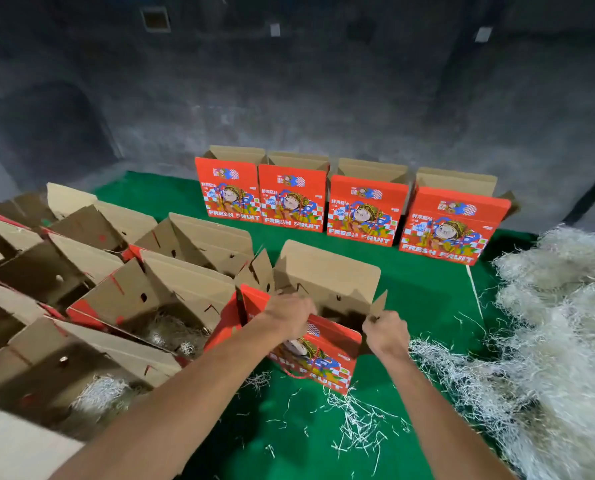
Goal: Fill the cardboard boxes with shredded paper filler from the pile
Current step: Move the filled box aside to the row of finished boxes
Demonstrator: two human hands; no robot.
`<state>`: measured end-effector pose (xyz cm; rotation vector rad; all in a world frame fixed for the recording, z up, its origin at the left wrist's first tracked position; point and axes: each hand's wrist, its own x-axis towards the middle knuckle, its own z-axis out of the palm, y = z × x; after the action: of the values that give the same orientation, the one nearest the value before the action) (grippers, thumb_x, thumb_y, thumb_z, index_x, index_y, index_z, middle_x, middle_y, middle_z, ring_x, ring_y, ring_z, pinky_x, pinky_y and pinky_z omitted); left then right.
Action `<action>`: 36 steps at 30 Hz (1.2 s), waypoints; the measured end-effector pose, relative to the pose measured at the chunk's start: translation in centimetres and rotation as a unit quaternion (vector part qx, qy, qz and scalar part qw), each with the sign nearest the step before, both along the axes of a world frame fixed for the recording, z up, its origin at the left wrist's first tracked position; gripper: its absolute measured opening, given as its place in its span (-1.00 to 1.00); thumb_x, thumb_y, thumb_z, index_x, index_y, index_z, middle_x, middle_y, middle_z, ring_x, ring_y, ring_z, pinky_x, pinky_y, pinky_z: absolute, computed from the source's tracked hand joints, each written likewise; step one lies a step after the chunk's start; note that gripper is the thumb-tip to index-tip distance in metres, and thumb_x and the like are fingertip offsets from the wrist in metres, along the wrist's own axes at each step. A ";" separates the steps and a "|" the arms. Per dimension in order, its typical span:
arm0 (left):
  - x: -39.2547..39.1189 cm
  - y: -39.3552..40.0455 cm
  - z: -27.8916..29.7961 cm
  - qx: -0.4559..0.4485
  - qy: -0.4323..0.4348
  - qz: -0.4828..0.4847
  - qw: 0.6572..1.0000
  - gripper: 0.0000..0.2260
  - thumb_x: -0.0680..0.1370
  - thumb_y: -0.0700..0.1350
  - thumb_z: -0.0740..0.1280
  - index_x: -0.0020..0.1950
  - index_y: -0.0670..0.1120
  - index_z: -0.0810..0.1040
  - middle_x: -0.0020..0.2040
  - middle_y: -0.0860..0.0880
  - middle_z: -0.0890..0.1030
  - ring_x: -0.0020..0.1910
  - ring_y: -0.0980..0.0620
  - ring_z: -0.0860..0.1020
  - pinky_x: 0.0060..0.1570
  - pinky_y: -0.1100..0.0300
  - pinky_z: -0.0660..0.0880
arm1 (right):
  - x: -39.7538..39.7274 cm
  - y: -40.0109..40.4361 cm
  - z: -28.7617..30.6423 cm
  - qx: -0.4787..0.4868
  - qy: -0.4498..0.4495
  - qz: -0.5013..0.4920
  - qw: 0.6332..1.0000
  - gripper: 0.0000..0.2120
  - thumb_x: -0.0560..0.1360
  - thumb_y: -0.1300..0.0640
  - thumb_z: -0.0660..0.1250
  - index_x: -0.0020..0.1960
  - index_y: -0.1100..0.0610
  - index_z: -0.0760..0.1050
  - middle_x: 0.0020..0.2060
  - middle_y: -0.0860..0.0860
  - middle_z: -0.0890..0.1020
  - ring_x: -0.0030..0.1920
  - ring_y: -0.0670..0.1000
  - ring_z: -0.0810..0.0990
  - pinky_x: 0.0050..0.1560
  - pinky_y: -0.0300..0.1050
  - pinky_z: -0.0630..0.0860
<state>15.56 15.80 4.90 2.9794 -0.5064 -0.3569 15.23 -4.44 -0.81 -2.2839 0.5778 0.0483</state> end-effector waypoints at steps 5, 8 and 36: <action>1.1 2.4 0.0 -0.026 -0.006 0.007 1.000 -0.71 0.52 -0.22 0.37 0.18 0.07 0.64 0.05 -0.04 0.61 -0.06 0.01 0.53 0.08 0.08 0.43 | 1.5 2.8 -0.1 0.006 -0.001 0.006 1.000 -0.80 0.54 0.08 0.28 -0.11 0.19 0.60 -0.14 0.16 0.68 -0.14 0.17 0.65 -0.08 -0.02 0.62; 1.7 3.9 0.1 -0.049 -0.007 0.014 0.999 -0.75 0.52 -0.21 0.38 0.15 0.02 0.65 0.01 -0.04 0.62 -0.05 0.01 0.56 0.06 0.10 0.47 | 2.4 4.8 -0.1 0.005 -0.003 0.010 1.000 -0.83 0.52 0.07 0.31 -0.13 0.17 0.56 -0.12 0.16 0.67 -0.15 0.15 0.62 -0.11 -0.08 0.56; 10.2 11.6 0.9 -0.103 0.096 0.015 0.990 -0.91 0.42 -0.02 0.26 -0.23 0.05 0.55 -0.11 0.01 0.61 -0.13 -0.01 0.57 -0.19 0.14 0.52 | 12.8 17.6 -0.7 0.126 0.037 -0.010 0.991 -0.66 0.66 0.16 0.03 0.15 0.31 0.51 0.17 0.28 0.57 0.15 0.20 0.56 0.12 -0.06 0.44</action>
<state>25.79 27.40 5.84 2.7147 -0.4476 -0.5461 28.06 13.16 -1.48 -2.0379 0.5971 0.1871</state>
